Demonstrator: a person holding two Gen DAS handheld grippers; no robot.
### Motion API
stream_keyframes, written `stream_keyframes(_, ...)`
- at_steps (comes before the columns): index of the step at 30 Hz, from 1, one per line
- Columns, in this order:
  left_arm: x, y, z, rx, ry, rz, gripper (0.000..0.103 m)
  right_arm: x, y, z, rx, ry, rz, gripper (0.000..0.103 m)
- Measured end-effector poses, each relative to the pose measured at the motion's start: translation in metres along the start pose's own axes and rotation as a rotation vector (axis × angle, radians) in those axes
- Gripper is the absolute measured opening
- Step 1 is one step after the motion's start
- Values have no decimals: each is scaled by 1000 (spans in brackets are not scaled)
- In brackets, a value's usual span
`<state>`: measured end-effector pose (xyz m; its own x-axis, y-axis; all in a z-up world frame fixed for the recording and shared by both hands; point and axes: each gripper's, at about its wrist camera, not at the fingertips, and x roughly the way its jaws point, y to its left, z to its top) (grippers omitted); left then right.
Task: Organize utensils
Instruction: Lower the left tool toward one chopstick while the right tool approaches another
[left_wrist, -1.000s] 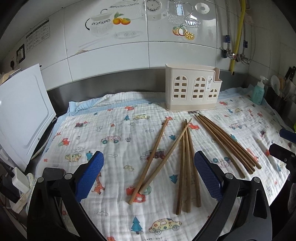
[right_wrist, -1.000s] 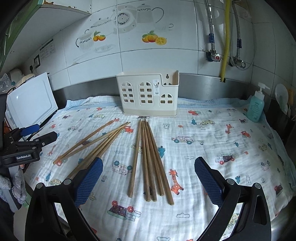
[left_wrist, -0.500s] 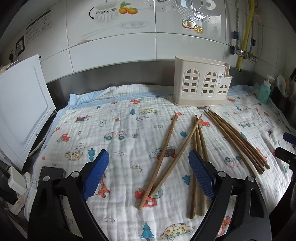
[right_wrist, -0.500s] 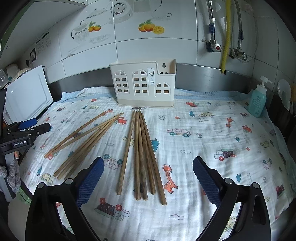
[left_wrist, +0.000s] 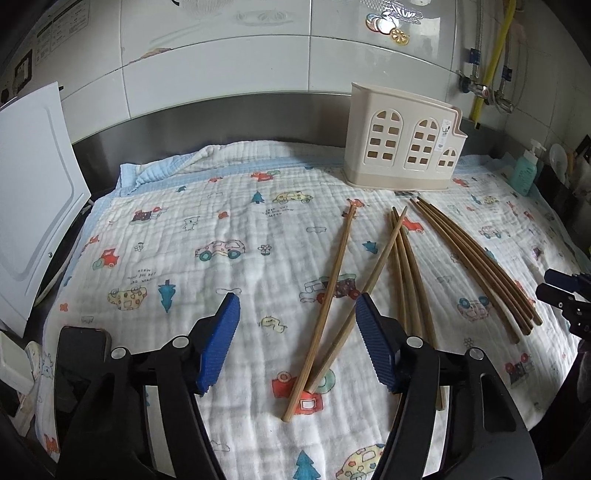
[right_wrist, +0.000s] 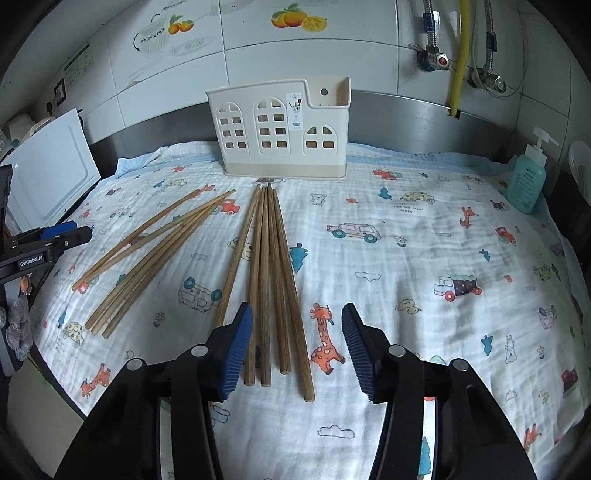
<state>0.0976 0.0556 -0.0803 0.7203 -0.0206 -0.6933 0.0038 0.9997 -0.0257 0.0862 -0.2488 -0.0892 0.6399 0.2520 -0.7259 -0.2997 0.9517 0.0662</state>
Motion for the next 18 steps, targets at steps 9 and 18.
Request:
stream_keyframes(9, 8, -1, 2, 5, 22, -40, 64, 16, 1, 0, -43, 41, 13, 25)
stream_keyframes(18, 7, -9, -1, 44, 27, -104, 53, 26, -2, -3, -44, 69, 23, 11)
